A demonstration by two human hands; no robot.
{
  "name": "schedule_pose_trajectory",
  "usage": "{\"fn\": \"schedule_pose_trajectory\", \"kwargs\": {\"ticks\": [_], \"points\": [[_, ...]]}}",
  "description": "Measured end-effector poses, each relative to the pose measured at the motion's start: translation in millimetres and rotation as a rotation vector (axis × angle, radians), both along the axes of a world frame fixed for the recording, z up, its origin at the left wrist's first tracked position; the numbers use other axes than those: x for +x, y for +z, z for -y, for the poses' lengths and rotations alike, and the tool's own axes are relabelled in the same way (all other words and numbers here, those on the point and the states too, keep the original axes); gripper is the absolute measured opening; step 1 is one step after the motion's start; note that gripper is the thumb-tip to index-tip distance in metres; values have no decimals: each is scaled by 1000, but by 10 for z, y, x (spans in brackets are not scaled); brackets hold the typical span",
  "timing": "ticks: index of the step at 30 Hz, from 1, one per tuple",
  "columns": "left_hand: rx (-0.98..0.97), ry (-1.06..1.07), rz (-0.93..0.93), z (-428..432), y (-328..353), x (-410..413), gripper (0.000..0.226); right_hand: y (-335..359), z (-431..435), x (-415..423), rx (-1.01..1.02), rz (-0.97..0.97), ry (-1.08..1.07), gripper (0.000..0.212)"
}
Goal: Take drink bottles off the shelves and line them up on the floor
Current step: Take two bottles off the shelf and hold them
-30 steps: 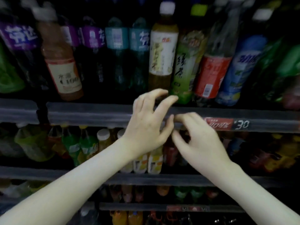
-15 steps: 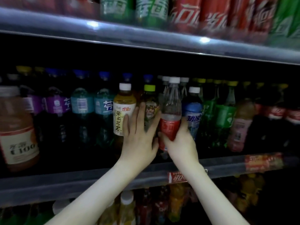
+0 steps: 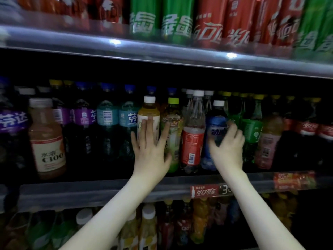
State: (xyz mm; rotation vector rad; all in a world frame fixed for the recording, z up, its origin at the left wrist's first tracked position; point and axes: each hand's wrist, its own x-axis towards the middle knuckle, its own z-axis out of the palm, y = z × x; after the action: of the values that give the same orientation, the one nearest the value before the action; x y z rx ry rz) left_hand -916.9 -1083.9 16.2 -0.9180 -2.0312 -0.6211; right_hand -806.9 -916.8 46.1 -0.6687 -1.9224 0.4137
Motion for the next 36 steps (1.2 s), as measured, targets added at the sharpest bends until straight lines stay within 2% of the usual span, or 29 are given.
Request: {"fn": "schedule_pose_trajectory", "kwargs": {"ticks": [2, 3, 5, 8, 12, 16, 18, 23, 27, 30, 36], "points": [[-21, 3, 20, -16, -7, 26, 91, -12, -129, -12, -173, 67, 136, 88], [-31, 2, 35, -26, -9, 52, 93, -25, -181, -34, -271, 74, 217, 92], [-53, -1, 67, -42, -10, 99, 95, -45, -275, -73, -341, 73, 260, 79], [-92, -11, 86, -8, 0, 156, 93, -96, -274, -37, -289, -11, 206, 61], [-47, -72, 79, 146, -29, 226, 80, -142, -88, 225, -243, -284, 227, 69], [69, -95, 76, 339, -44, 347, 66, -8, 215, 457, -3, -426, 308, 68], [117, -92, 95, 463, -27, 421, 62, 69, 407, 506, 65, -403, 403, 66], [134, -30, 97, 941, -27, 510, 56, 124, 1035, 488, 67, -285, 654, 68], [136, 46, 52, 1388, -73, 410, 53, 47, 1481, 325, -89, -189, 901, 59], [161, 111, 59, 1809, -136, 207, 56, -42, 1812, 112, -206, -162, 951, 54], [241, 215, 140, 2778, -107, -432, 59, -108, 2577, -435, -308, -171, 945, 53]]}}
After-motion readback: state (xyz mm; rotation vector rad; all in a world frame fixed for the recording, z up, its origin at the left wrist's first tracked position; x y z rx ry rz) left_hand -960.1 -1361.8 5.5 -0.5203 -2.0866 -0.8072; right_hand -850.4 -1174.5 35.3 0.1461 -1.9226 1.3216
